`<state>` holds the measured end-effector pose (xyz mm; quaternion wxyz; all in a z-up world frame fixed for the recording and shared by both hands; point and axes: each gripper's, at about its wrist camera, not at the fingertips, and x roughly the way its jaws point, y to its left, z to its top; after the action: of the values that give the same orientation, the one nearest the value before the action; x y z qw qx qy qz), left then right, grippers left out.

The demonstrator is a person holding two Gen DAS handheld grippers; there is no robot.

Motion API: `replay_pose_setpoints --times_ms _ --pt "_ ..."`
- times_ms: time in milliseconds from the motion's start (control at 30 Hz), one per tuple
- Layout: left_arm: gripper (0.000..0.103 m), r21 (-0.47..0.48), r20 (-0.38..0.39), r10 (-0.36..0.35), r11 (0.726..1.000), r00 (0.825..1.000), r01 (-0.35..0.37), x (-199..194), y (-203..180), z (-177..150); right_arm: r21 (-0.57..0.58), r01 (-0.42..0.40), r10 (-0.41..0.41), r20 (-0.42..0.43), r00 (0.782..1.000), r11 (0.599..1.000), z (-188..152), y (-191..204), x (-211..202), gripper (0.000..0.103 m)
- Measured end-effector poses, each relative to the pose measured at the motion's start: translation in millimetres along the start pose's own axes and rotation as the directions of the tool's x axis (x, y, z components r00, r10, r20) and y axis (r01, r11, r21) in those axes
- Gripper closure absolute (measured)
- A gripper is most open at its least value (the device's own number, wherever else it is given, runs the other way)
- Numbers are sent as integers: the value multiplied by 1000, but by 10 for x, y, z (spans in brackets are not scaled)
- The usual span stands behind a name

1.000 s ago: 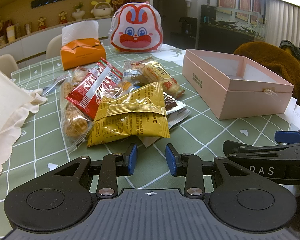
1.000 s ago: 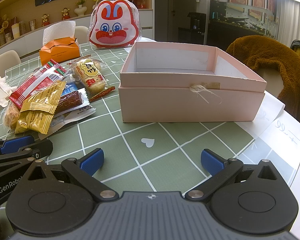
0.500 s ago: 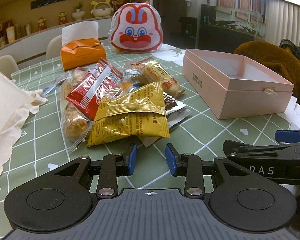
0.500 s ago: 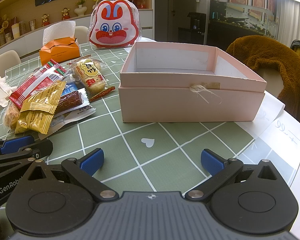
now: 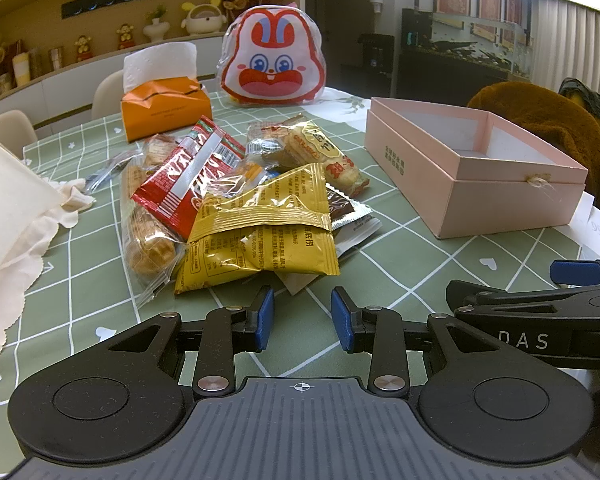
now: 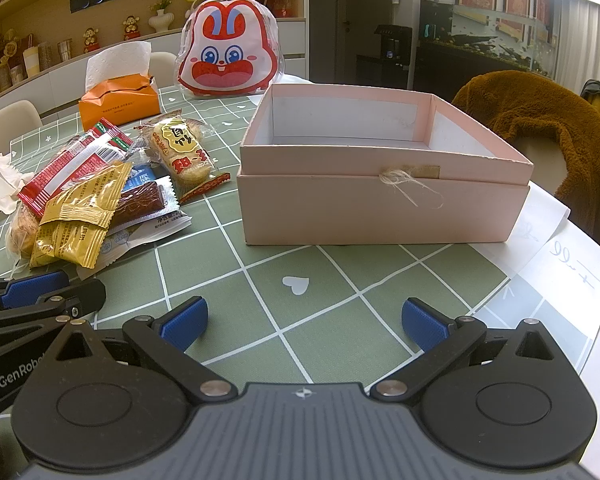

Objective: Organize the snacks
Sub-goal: 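Move the left tool to the small clear-wrapped snack and close on it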

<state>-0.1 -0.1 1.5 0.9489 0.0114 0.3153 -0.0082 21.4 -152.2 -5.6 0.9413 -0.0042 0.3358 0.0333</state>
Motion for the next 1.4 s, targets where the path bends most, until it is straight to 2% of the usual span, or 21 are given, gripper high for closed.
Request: replay_pose_setpoints --times_ms 400,600,767,900,967,1100,1267,1400 --pt "66 -8 1 -6 1000 1000 6 21 34 16 -3 -3 3 -3 1000 1000 1 -4 -2 0" --pt "68 -47 -20 -45 998 999 44 6 125 44 -15 -21 19 -119 993 1000 134 27 47 0" --pt "68 -75 -69 -78 995 995 73 -48 208 136 -10 -7 5 -129 992 1000 117 -18 22 0" --pt "69 -99 -72 -89 992 993 81 -119 353 300 -33 -30 23 -182 983 999 217 -20 67 1" --pt "69 -109 -60 -96 990 994 89 -169 438 443 -52 -52 40 -208 977 997 302 24 77 11" --pt "69 -115 -23 -99 989 995 95 -245 592 750 -117 -36 16 -161 987 992 490 241 -12 11" --pt "69 -109 -45 -117 988 992 111 -107 854 1075 -126 25 -41 -128 991 992 734 550 -38 11" --pt "69 -75 -45 -61 996 997 57 64 1182 1320 -137 47 -66 -143 987 989 921 717 17 11"
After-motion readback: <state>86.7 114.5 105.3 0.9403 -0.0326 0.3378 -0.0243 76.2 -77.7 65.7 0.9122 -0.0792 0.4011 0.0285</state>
